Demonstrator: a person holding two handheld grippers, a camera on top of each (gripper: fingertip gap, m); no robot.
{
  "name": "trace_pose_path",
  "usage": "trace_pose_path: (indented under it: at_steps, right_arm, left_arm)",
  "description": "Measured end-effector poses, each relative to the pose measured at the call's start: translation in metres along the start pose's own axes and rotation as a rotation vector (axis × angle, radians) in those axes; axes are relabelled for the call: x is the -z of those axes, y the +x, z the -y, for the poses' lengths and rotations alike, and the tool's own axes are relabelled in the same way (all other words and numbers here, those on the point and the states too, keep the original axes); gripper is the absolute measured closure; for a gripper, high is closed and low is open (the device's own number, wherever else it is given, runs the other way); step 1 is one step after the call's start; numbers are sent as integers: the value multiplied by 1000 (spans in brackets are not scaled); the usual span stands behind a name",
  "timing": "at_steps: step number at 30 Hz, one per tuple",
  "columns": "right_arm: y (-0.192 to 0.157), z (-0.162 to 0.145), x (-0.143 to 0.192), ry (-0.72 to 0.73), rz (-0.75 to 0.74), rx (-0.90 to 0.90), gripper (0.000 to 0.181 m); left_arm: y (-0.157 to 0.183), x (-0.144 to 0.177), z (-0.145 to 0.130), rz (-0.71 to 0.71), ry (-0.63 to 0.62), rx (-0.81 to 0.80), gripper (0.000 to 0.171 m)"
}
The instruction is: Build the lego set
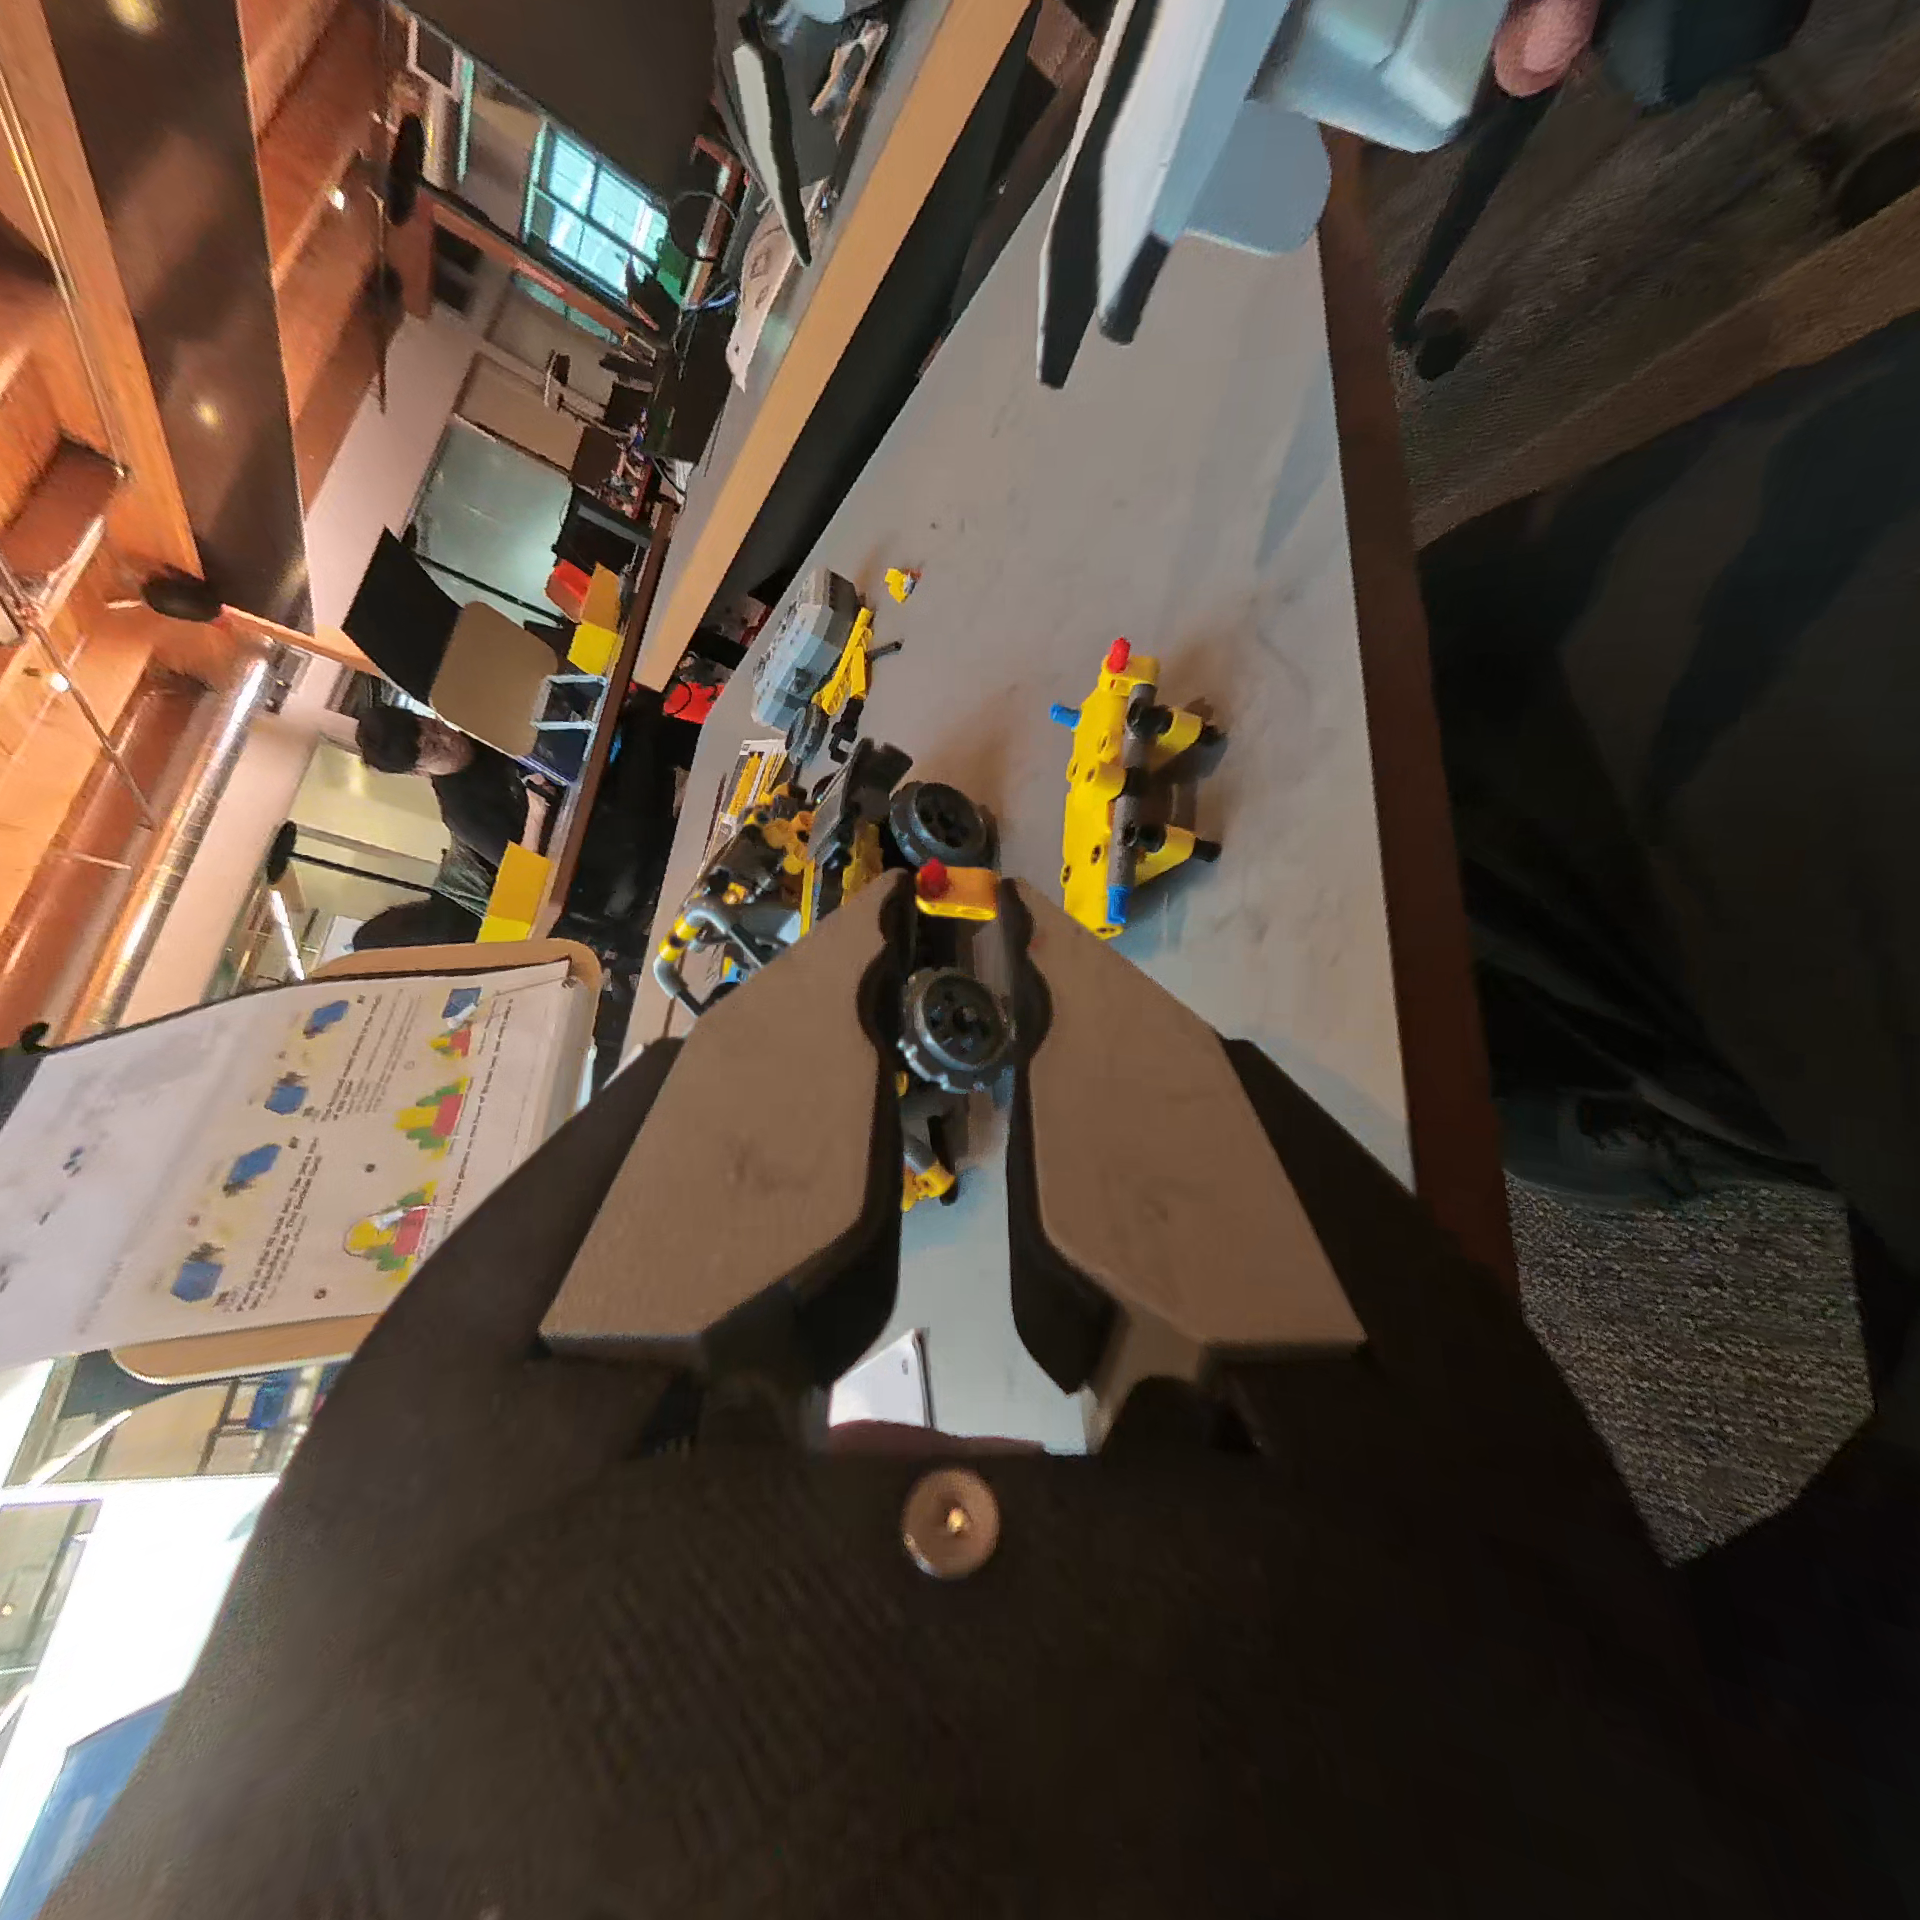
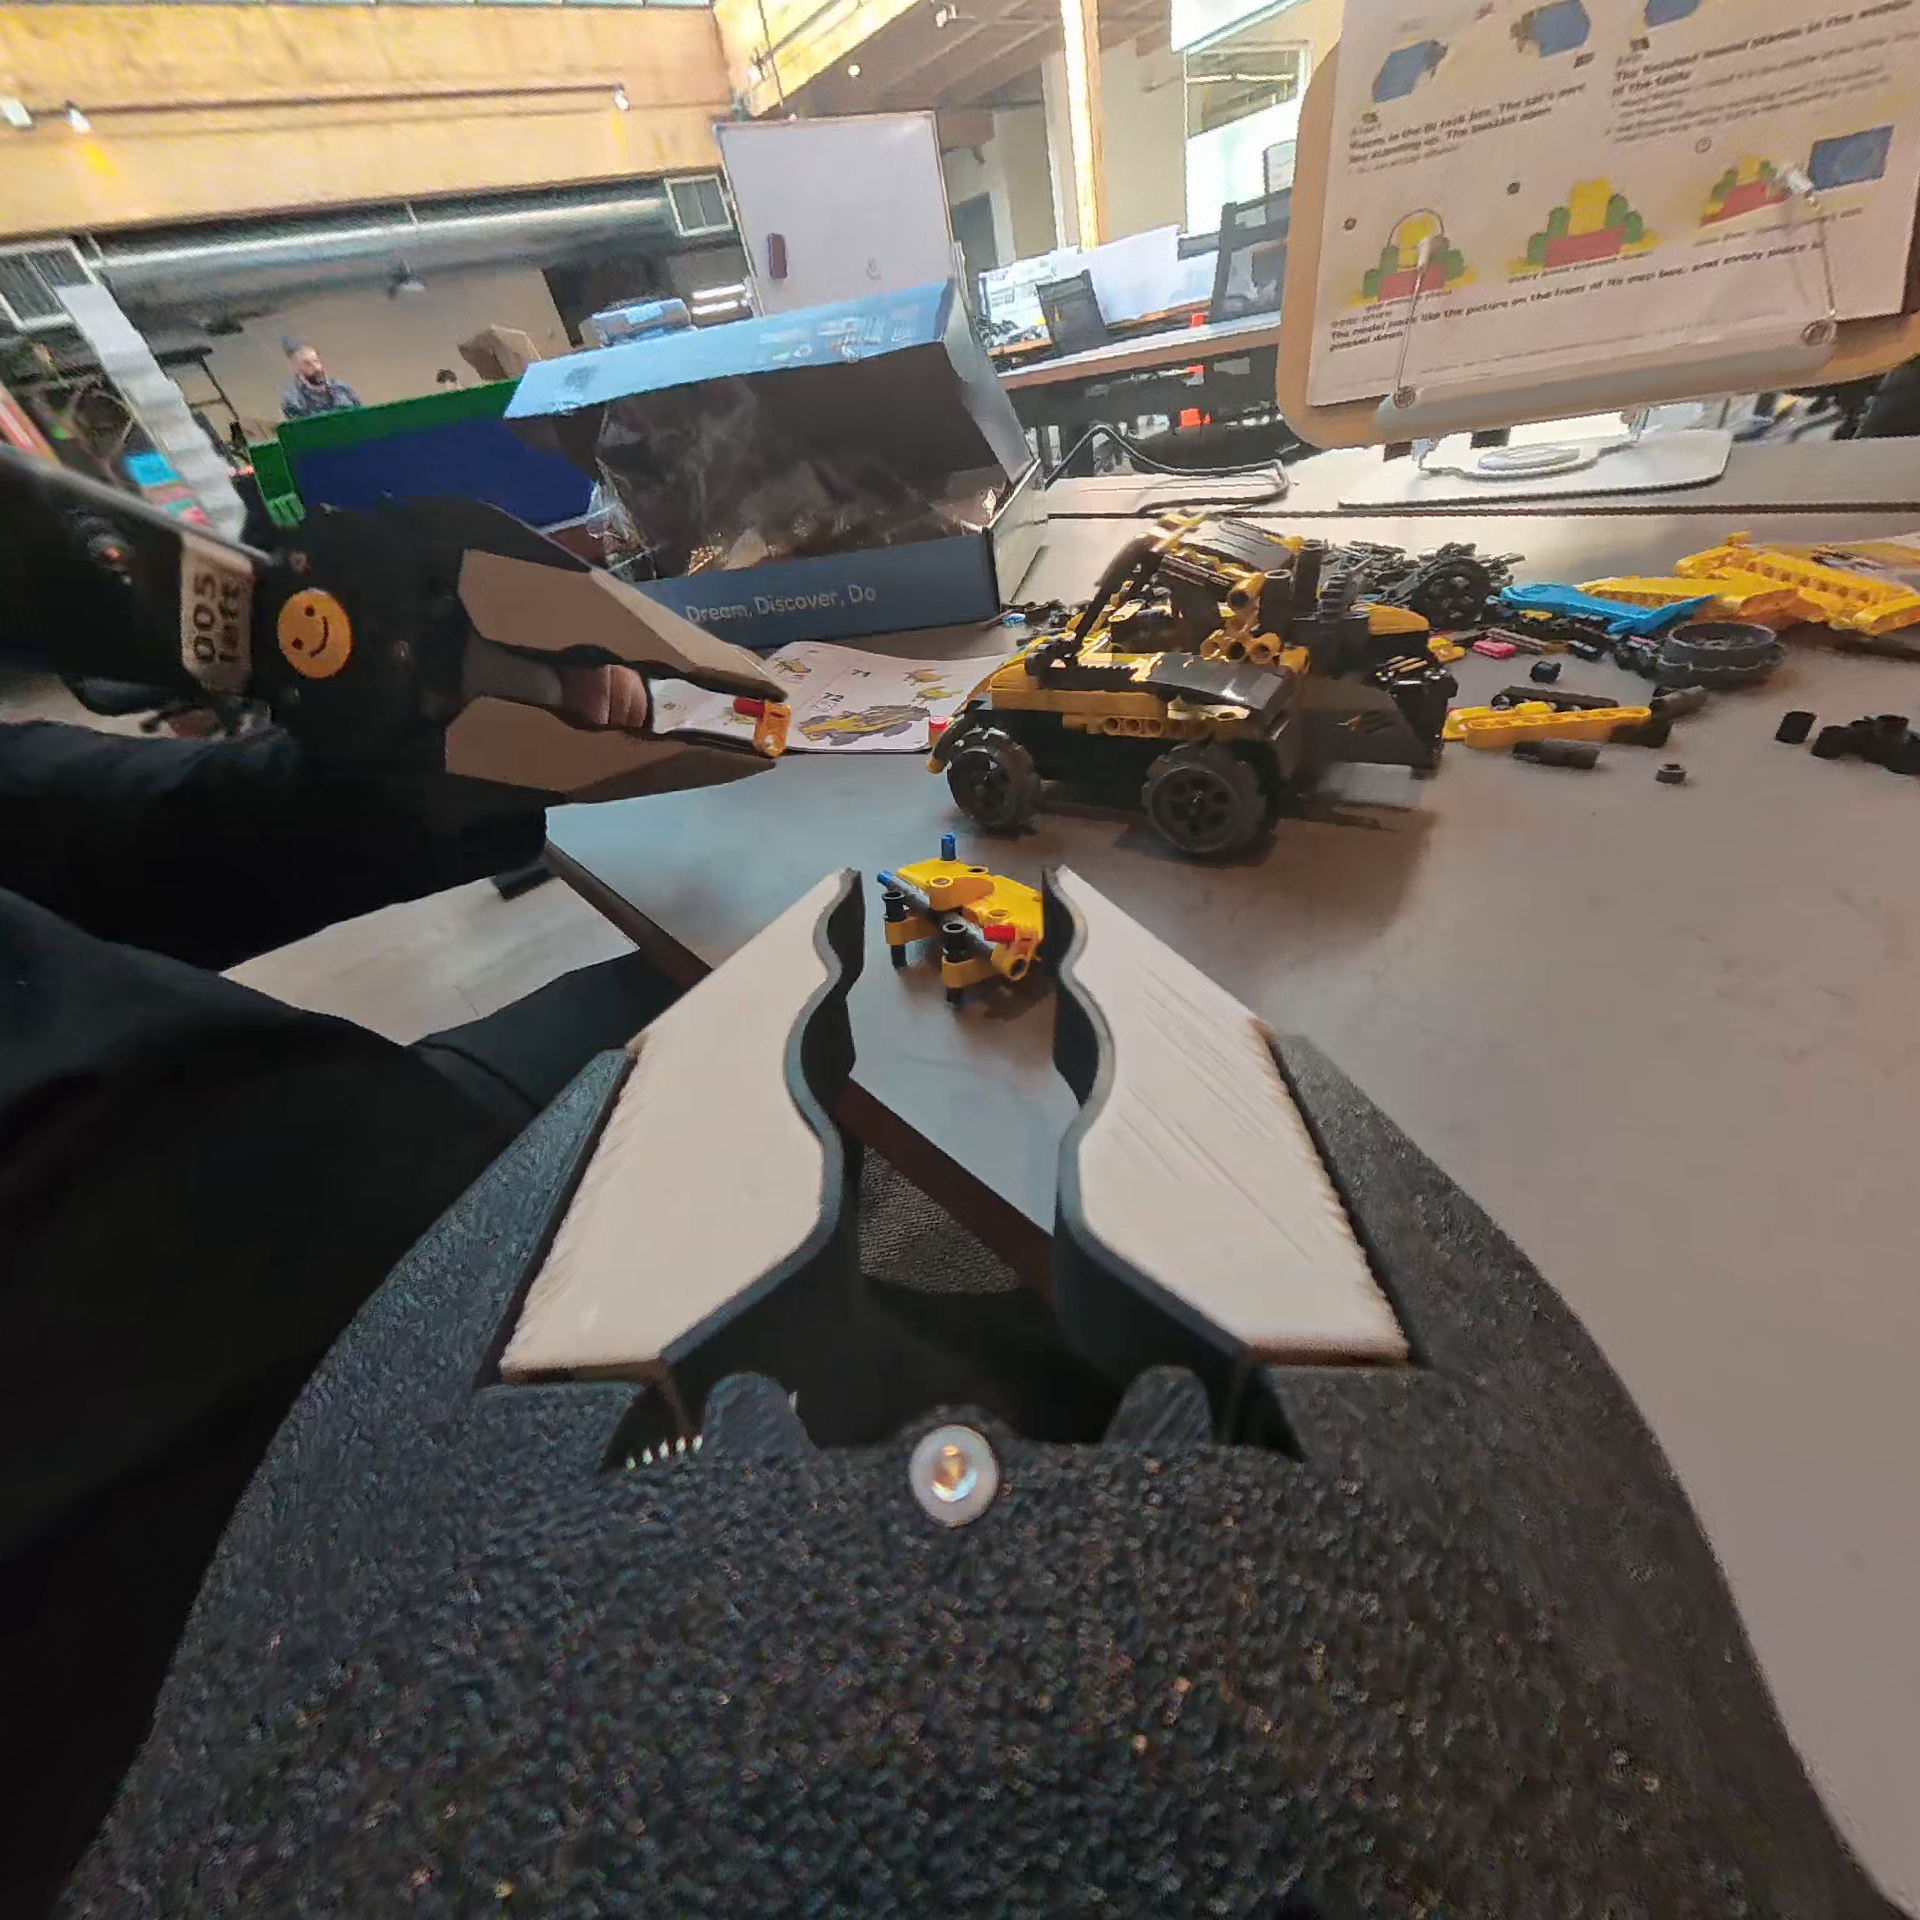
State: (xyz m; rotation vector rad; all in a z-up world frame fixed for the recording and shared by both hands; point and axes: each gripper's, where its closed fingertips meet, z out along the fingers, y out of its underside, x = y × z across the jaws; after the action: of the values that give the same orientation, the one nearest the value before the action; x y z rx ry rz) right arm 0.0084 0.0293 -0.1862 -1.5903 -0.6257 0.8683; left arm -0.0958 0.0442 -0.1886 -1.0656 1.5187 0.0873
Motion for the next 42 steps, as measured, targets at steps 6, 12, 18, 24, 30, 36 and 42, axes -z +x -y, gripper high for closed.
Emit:
trace_pose_path:
  at_steps: [6,12,18,24,30,36,42]
  right_arm:
    - [-5,1,-1,-9,23,-6,146]
    - [-35,9,-21,-63,125,27,145]
    - [-60,41,-40,-75,239,-6,145]
    - [-67,42,-53,-143,274,-1,146]
    - [-65,35,-56,-201,289,-42,129]
    - [-47,50,-63,-372,307,85,121]
    - [-42,81,-64,-389,341,86,146]
  left_arm:
    - [9,-1,6,-14,11,-18,160]
    - [6,3,31,-7,76,-10,160]
    - [-5,9,56,11,142,-7,160]
    - [-9,12,57,17,152,17,160]
    - [-19,14,55,52,151,62,160]
    - [-48,11,56,102,152,57,160]
    - [-77,4,56,136,132,9,160]
